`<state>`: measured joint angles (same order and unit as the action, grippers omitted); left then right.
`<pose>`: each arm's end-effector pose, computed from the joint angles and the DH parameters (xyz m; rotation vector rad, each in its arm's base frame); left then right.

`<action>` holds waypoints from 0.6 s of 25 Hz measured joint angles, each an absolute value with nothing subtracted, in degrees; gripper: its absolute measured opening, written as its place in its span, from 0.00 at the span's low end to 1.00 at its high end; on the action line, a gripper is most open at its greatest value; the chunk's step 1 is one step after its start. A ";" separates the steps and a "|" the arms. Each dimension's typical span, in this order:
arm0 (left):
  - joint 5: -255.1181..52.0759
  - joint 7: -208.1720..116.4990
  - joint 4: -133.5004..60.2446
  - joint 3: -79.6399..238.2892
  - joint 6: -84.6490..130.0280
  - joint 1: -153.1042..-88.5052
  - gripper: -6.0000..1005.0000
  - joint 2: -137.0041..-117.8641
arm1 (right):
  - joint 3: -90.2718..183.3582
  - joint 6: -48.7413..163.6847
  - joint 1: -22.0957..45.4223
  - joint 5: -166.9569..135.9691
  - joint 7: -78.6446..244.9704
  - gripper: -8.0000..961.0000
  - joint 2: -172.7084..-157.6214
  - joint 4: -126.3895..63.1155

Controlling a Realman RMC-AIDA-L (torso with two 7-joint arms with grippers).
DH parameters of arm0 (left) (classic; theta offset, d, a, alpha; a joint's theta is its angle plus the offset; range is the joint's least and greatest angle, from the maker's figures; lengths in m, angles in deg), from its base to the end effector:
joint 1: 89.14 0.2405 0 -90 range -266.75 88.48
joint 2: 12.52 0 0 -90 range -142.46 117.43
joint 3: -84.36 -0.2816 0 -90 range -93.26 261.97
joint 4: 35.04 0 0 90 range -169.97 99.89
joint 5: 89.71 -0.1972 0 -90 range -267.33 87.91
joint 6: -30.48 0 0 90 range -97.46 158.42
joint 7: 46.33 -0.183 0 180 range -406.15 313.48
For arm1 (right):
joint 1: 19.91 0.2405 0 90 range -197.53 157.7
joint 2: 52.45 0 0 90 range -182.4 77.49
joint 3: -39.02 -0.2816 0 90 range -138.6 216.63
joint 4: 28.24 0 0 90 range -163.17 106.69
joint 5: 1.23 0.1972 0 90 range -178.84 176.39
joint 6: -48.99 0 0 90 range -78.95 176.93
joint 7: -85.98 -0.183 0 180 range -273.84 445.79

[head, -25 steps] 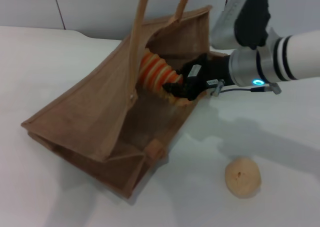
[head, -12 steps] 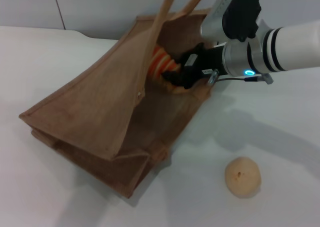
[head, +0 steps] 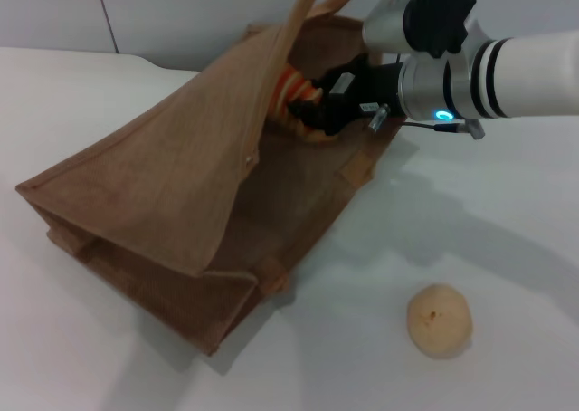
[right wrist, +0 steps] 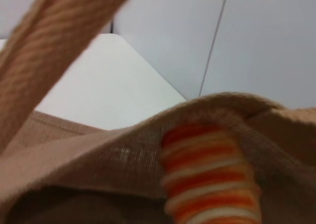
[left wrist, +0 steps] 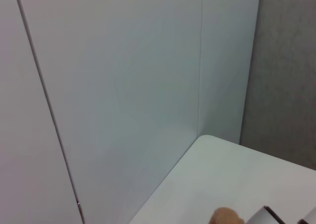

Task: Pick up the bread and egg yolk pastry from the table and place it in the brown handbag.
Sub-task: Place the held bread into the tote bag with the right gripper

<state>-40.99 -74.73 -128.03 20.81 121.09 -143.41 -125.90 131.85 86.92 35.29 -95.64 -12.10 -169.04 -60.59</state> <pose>-0.0063 0.4223 0.0542 -2.6083 -0.4459 -0.2401 0.1232 0.4745 -0.1247 -2.6345 0.2878 0.2092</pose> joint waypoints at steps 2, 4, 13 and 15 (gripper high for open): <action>-40.97 -74.73 -128.03 20.81 121.07 -143.36 0.12 -125.90 | 131.88 86.40 35.31 -94.84 -12.10 0.34 -169.05 -60.47; -41.06 -74.72 -128.03 20.81 120.87 -143.18 0.12 -125.90 | 131.90 85.96 35.26 -94.32 -12.05 0.34 -169.06 -60.32; -41.56 -75.05 -127.76 21.47 119.58 -141.48 0.12 -125.35 | 131.99 86.60 34.72 -94.04 -12.37 0.71 -169.15 -59.72; -42.32 -75.15 -127.56 21.49 118.73 -140.73 0.12 -125.07 | 132.36 87.40 34.44 -94.03 -12.47 0.79 -169.22 -59.71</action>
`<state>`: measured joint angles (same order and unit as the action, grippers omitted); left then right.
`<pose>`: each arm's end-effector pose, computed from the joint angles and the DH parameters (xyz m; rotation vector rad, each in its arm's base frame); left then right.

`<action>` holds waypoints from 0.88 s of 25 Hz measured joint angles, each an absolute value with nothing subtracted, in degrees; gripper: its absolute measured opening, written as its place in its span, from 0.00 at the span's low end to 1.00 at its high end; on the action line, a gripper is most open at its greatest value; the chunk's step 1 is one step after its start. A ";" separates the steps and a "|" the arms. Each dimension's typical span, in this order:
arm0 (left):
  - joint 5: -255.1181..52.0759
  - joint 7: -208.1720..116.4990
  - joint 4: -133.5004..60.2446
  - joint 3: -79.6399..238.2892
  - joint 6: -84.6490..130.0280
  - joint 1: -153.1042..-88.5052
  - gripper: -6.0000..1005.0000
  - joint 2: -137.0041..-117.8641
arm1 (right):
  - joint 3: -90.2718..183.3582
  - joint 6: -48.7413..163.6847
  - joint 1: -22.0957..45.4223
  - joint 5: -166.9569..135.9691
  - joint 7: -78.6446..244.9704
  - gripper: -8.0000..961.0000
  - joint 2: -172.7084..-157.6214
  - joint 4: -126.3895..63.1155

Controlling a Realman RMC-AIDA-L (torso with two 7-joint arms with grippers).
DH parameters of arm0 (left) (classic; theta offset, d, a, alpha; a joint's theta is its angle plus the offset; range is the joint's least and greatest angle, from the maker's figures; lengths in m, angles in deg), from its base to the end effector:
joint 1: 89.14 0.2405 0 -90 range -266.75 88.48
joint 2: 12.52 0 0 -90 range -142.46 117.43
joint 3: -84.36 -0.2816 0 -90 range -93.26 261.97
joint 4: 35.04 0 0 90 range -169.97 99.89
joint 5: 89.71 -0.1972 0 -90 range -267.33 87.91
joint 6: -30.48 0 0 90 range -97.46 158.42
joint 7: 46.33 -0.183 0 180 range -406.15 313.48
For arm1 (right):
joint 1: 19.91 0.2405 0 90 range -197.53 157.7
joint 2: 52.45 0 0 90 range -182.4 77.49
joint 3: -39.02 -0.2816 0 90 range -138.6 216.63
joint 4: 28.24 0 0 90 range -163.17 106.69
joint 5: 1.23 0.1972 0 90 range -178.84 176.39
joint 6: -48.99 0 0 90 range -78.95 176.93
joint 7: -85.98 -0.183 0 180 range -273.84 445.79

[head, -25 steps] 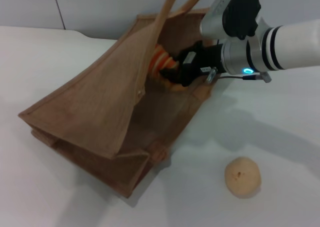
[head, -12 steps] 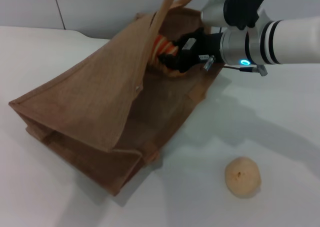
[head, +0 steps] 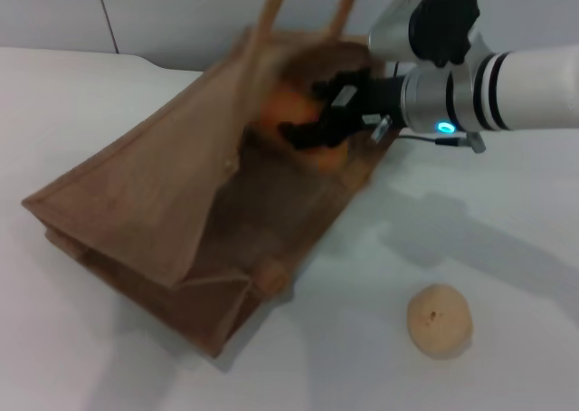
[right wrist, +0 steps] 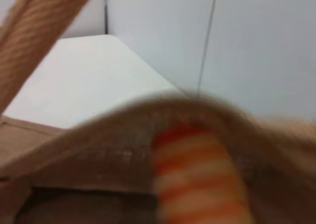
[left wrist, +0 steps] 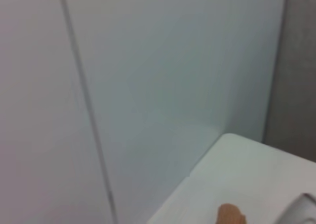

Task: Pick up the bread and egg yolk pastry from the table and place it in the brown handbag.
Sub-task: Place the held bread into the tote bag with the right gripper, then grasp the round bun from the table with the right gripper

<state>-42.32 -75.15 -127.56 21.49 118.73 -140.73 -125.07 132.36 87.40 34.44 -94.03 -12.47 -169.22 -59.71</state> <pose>-0.0283 0.4325 0.0655 -2.5345 -0.4981 -0.2394 0.1318 0.4688 -0.1287 -2.6445 0.3506 0.2184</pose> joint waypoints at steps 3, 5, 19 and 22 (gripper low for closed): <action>-45.24 -75.21 -127.50 21.51 117.64 -139.80 0.12 -124.85 | 132.68 89.75 33.58 -94.02 -12.49 0.84 -169.12 -60.15; -47.66 -75.22 -127.45 21.52 117.28 -139.12 0.12 -124.67 | 132.68 91.81 32.72 -94.03 -12.53 0.86 -168.95 -60.48; -50.58 -76.13 -126.69 23.04 115.63 -135.90 0.12 -123.62 | 124.36 106.13 11.60 -127.87 -35.62 0.87 -168.36 -93.03; -51.01 -76.13 -126.61 23.10 114.94 -134.99 0.12 -123.54 | 121.86 112.17 9.07 -128.64 -36.84 0.87 -168.48 -98.77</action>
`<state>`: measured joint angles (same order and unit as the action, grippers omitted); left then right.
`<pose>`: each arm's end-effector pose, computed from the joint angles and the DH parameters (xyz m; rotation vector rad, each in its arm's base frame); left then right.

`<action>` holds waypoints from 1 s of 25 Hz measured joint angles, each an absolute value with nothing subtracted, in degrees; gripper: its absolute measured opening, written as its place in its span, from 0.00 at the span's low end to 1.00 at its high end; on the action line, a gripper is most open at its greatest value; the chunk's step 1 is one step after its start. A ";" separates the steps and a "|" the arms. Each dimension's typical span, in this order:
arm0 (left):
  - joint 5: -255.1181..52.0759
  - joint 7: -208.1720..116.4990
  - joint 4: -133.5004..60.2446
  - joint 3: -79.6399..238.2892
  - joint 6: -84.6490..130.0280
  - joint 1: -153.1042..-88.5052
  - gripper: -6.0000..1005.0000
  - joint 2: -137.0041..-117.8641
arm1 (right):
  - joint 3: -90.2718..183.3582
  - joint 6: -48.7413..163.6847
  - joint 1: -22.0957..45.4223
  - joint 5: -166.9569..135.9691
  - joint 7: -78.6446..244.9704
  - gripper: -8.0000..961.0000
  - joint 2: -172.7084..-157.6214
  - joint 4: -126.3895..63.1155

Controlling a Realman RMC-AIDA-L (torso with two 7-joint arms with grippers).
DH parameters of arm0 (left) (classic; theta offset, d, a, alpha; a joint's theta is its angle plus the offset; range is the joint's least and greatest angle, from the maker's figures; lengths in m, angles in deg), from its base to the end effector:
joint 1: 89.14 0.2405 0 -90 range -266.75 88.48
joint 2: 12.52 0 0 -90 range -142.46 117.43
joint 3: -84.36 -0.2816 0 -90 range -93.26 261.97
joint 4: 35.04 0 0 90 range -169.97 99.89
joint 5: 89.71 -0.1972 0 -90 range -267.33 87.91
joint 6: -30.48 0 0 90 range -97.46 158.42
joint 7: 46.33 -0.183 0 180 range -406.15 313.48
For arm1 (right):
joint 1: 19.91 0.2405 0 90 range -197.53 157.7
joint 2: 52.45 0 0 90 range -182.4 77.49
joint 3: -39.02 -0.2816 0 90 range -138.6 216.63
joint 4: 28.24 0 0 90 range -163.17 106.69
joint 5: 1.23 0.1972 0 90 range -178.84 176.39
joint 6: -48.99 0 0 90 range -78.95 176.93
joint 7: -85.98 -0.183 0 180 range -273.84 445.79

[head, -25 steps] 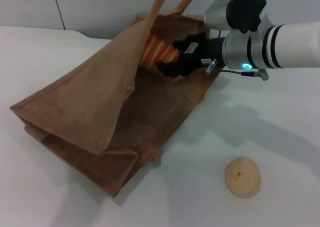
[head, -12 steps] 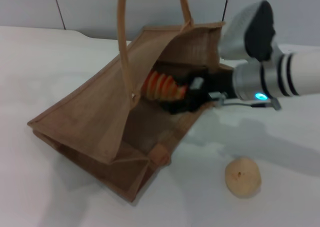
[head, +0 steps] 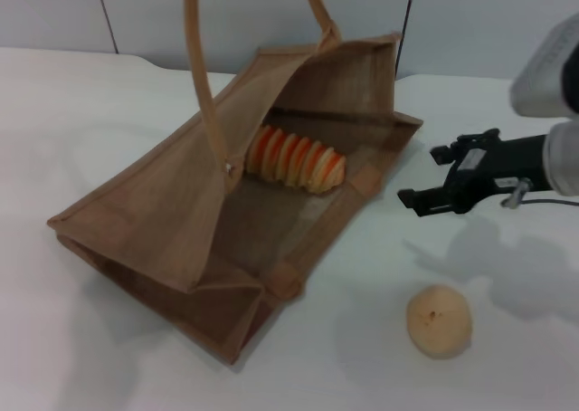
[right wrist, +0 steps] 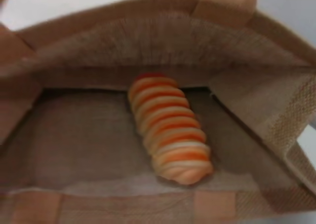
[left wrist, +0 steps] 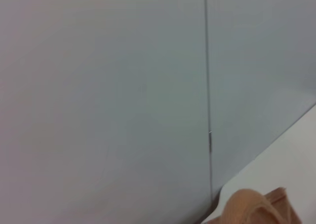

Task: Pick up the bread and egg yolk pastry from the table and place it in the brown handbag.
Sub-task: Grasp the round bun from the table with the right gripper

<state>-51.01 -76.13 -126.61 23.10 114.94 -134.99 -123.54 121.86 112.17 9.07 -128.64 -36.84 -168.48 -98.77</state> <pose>-0.0961 0.4529 0.0956 -2.3188 -0.6116 -0.1141 0.2111 0.3970 -0.0549 -2.6315 0.5039 -0.0251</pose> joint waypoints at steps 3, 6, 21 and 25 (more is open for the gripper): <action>-52.07 -76.13 -126.55 23.11 114.86 -134.81 0.12 -123.52 | 119.58 119.11 8.61 -128.87 -38.64 0.87 -168.58 -101.73; -52.54 -76.13 -126.53 23.07 115.09 -135.08 0.13 -123.48 | 116.82 126.16 8.85 -129.03 -39.37 0.86 -168.51 -103.24; -52.89 -76.13 -125.89 22.75 114.90 -135.27 0.13 -123.08 | 113.93 142.14 12.69 -136.77 -38.65 0.86 -168.62 -100.24; -52.89 -76.13 -125.77 22.72 114.90 -135.28 0.13 -123.02 | 114.73 141.70 13.99 -136.65 -38.31 0.85 -168.57 -97.09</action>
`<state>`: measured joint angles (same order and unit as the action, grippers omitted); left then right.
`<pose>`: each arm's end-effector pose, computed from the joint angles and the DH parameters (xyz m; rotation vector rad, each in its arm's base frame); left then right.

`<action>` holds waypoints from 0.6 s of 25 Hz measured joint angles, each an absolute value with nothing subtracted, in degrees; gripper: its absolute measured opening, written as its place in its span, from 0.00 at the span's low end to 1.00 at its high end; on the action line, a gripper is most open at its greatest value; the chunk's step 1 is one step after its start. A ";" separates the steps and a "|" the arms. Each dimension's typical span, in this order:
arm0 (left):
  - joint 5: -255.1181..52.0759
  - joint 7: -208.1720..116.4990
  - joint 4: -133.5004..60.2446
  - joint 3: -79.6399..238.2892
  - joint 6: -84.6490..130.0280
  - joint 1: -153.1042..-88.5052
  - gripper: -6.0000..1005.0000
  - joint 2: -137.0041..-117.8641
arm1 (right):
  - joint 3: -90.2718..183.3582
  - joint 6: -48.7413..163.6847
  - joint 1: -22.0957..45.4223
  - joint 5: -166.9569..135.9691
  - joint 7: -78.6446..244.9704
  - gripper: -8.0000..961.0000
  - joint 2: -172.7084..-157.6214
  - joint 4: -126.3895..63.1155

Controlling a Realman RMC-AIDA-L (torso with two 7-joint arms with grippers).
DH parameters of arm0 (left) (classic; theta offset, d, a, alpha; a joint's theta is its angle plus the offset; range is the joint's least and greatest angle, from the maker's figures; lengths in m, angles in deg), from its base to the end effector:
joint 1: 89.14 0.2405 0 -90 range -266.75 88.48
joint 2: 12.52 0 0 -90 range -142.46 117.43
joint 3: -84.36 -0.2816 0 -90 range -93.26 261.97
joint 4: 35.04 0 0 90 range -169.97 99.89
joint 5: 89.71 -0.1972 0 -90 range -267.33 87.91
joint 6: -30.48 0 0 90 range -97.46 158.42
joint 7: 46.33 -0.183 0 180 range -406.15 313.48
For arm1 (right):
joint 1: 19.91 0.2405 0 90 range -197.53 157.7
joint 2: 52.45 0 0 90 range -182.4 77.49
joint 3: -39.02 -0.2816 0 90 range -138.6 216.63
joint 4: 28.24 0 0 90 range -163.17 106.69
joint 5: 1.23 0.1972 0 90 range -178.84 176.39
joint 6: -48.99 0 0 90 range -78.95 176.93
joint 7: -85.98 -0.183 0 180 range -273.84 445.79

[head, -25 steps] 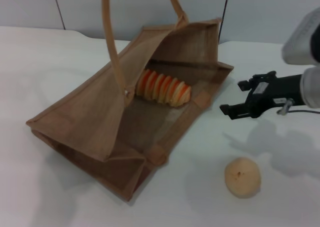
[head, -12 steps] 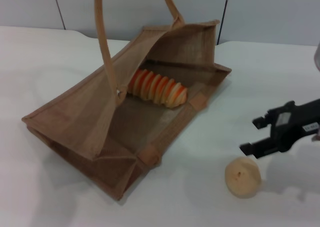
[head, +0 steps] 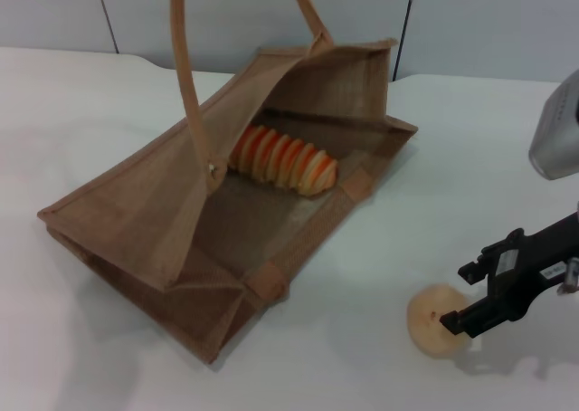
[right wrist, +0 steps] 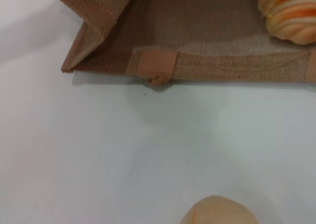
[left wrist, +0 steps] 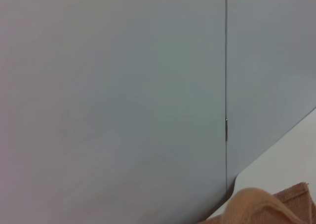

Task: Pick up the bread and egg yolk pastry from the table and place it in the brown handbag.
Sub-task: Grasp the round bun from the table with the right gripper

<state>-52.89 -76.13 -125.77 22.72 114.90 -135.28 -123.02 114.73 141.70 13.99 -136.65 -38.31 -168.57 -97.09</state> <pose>-0.1023 0.4567 0.0983 -2.2984 -0.6151 -0.0707 0.2299 0.3431 -0.0500 -2.9342 0.6871 -0.3934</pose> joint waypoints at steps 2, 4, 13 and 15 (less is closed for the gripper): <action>-52.89 -76.13 -125.36 22.65 114.85 -135.30 0.13 -123.01 | 114.85 141.37 14.74 -136.57 -38.13 0.85 -168.55 -95.31; -52.89 -76.19 -124.71 22.59 114.75 -135.42 0.13 -123.01 | 114.85 141.06 15.36 -136.57 -37.84 0.85 -168.57 -93.83; -52.89 -76.83 -123.41 22.52 114.68 -135.89 0.13 -123.04 | 114.49 138.11 18.48 -136.50 -36.14 0.84 -168.62 -86.71; -52.89 -76.85 -123.38 22.48 114.68 -135.89 0.14 -123.08 | 114.44 137.43 19.10 -136.48 -35.95 0.84 -168.60 -85.34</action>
